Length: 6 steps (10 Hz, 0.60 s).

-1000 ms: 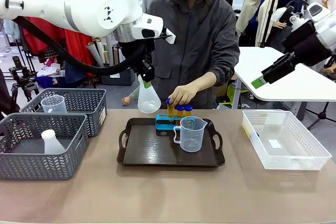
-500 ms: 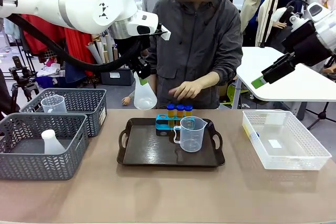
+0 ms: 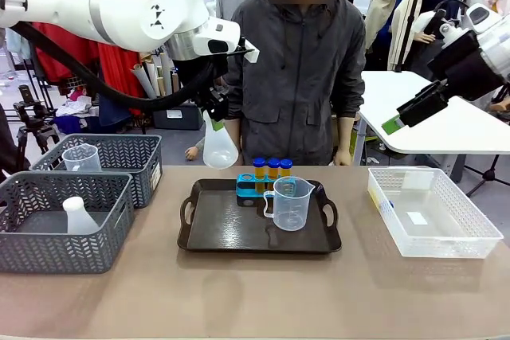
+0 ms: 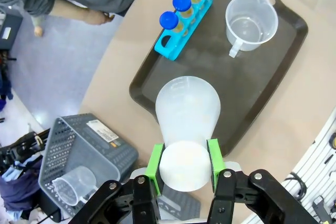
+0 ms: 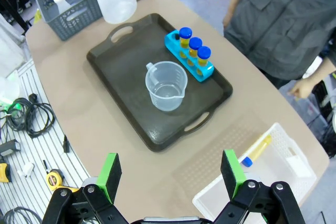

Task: Prepare the laboratory tools.
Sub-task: Pick up one Small flask and place it on the Handle tray.

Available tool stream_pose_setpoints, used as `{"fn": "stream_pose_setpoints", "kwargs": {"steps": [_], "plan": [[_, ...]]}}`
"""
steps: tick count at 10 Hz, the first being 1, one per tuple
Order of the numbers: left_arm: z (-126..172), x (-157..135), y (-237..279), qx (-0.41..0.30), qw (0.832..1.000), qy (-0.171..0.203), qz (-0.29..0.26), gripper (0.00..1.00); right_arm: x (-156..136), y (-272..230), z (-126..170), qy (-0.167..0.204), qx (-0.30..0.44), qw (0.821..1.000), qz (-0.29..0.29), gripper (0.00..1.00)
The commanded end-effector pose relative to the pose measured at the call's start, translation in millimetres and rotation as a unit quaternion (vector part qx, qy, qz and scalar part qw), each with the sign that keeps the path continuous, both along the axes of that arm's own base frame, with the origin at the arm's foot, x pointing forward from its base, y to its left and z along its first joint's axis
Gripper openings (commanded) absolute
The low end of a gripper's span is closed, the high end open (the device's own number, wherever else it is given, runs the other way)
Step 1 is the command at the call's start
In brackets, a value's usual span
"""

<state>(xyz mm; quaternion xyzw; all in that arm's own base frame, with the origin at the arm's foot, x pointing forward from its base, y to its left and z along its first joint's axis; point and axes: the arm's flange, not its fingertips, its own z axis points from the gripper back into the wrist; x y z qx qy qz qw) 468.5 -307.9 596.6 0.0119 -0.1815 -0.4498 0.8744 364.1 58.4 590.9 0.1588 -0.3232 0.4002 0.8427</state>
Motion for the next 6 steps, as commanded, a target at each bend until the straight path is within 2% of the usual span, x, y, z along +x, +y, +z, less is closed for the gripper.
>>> {"fn": "stream_pose_setpoints", "kwargs": {"steps": [1,4,5,6], "plan": [[2.7,0.5,1.1,-0.001,1.0,-0.006,0.0,0.0,1.2,0.4,0.6,0.001,0.013,1.0,0.004,1.0],[2.7,0.5,1.1,-0.001,1.0,-0.006,0.0,0.0,1.2,0.4,0.6,0.001,0.013,1.0,0.004,1.0],[-0.2,0.1,0.0,0.0,1.0,0.0,0.0,0.0,1.2,0.4,0.6,0.001,0.013,1.0,0.004,1.0],[-4.9,6.4,-0.9,0.018,1.0,0.022,0.004,0.0,1.2,0.4,0.6,0.001,0.013,1.0,0.004,1.0]]}}
